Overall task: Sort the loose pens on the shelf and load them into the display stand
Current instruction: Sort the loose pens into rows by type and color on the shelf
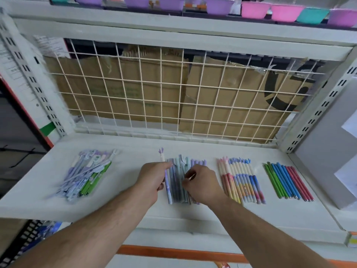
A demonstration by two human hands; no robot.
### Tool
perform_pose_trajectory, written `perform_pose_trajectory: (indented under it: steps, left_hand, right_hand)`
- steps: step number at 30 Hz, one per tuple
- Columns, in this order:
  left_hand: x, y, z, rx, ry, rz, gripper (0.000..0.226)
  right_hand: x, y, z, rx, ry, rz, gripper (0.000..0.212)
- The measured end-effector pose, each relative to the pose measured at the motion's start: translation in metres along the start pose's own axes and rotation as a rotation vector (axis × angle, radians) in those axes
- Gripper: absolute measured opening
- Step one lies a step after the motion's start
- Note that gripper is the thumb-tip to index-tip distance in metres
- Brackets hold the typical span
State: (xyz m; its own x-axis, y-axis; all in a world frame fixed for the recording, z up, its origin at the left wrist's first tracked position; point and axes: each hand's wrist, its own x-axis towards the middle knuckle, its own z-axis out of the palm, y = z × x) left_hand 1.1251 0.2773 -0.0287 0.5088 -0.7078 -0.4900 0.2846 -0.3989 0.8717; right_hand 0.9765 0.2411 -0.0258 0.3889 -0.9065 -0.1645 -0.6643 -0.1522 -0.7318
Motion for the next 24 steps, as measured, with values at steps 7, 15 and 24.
perform_pose_trajectory:
  steps: [7,15,24]
  left_hand:
    - [0.010,-0.003,-0.032,0.068,-0.065,0.065,0.020]
    - [0.012,-0.003,-0.038,0.111,-0.110,0.077,0.011]
    - [0.004,0.000,-0.013,0.122,-0.149,0.105,0.011]
  right_hand:
    - [0.026,-0.001,0.029,-0.228,-0.012,0.006,0.025]
    - [0.036,0.000,0.045,-0.334,0.004,0.072,0.056]
    - [0.004,-0.012,0.017,-0.022,0.120,-0.084,0.008]
